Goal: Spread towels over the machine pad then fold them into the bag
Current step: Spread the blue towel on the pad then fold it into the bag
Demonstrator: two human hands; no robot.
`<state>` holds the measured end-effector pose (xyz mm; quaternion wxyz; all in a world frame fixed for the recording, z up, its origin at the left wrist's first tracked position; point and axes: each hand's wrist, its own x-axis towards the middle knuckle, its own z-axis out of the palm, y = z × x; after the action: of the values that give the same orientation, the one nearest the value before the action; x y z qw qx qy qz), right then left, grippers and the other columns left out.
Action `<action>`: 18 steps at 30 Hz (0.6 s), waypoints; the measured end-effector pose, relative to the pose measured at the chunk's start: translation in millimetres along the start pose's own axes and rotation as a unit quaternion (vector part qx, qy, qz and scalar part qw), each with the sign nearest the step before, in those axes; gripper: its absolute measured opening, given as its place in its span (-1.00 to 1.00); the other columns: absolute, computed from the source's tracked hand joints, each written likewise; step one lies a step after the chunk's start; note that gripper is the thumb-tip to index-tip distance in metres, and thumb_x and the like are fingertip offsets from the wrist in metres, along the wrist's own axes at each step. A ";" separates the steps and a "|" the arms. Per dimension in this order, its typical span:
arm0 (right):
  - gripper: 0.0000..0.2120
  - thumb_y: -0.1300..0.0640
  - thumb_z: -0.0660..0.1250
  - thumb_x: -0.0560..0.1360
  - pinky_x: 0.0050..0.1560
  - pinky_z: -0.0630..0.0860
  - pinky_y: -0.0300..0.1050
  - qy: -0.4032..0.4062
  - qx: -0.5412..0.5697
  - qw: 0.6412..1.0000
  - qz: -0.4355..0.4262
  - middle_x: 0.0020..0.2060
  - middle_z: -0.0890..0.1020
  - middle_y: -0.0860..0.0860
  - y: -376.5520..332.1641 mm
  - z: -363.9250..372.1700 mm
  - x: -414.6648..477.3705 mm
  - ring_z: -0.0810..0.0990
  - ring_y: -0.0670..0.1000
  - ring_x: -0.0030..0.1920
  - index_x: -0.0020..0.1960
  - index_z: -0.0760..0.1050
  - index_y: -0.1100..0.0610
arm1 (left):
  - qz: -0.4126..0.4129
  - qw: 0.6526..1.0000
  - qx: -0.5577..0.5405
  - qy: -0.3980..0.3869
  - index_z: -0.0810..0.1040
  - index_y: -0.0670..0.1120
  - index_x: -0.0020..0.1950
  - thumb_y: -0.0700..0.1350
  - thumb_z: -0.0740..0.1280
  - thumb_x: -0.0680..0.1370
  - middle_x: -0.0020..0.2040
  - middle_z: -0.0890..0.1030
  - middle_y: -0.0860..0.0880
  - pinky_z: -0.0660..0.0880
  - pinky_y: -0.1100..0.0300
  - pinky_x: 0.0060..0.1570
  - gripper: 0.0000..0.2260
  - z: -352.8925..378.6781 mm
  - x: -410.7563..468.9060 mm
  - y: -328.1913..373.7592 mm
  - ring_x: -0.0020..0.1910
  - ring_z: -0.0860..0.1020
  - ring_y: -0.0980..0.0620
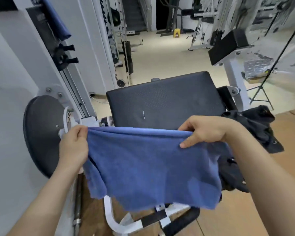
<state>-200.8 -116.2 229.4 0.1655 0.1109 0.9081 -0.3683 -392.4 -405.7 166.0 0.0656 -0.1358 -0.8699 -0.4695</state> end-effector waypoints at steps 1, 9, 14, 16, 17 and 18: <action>-0.94 0.11 0.48 0.44 -0.08 0.62 0.02 0.025 0.039 0.999 -0.015 -0.20 0.73 0.00 4.6 0.0 -6.9 0.70 0.05 -0.18 -0.10 0.68 0.08 | -0.010 0.999 -0.036 0.000 0.57 -0.07 -0.08 -0.19 0.17 0.64 -0.18 0.57 -0.02 0.37 0.06 -0.06 -0.80 -1.0 -3.6 -1.2 -0.08 0.49 -0.06; -0.66 -0.03 0.26 0.56 0.09 0.57 -0.02 0.050 0.738 0.666 -0.098 -0.10 0.65 0.14 -13.8 35.6 -40.4 0.65 0.10 -0.02 0.00 0.60 0.24 | -0.182 0.883 -0.241 -0.360 0.69 -0.21 -0.13 0.17 0.29 0.50 -0.17 0.66 -0.18 0.49 0.06 -0.09 -0.56 -32.0 -71.9 32.0 -0.20 0.60 -0.07; -0.44 -0.01 0.10 0.64 -0.38 0.58 -0.13 -0.067 0.820 0.555 -0.123 -0.51 0.57 0.12 -52.6 66.3 -81.0 0.63 0.05 -0.44 -0.36 0.55 0.30 | -0.094 0.814 -0.390 -0.419 0.65 -0.27 0.05 0.00 0.65 0.17 -0.04 0.65 -0.22 0.58 0.15 -0.13 -0.43 -58.1 -120.8 26.5 -0.08 0.64 -0.11; -0.42 0.02 0.10 0.64 -0.40 0.56 -0.21 -0.043 0.814 0.559 -0.153 -0.56 0.55 0.07 -61.9 77.8 -97.8 0.61 -0.01 -0.47 -0.42 0.56 0.28 | -0.103 0.785 -0.492 -0.362 0.61 -0.24 0.14 -0.14 0.58 0.23 0.05 0.64 -0.23 0.60 0.10 -0.04 -0.49 -61.9 -142.7 27.4 0.02 0.64 -0.14; -0.42 0.01 0.10 0.64 -0.40 0.56 -0.25 -0.021 0.802 0.575 -0.159 -0.55 0.56 0.04 -64.2 83.5 -105.6 0.61 -0.05 -0.48 -0.44 0.57 0.26 | -0.112 0.777 -0.524 -0.330 0.60 -0.22 0.13 -0.13 0.57 0.24 0.05 0.63 -0.21 0.60 0.10 -0.02 -0.50 -62.8 -151.0 24.8 0.02 0.64 -0.12; -0.46 0.02 0.13 0.62 -0.33 0.59 -0.26 -0.006 0.791 0.590 -0.163 -0.48 0.61 0.03 -63.6 89.0 -111.3 0.64 -0.07 -0.42 -0.37 0.62 0.26 | -0.126 0.775 -0.544 -0.296 0.59 -0.16 0.07 -0.10 0.58 0.24 0.00 0.61 -0.17 0.60 0.14 -0.04 -0.55 -65.1 -159.7 25.3 -0.04 0.64 -0.08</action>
<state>-99.4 -232.7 252.2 -0.0448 0.0458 0.2618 -0.9630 -233.4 -474.8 183.5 -0.3398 -0.1701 -0.4553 -0.8051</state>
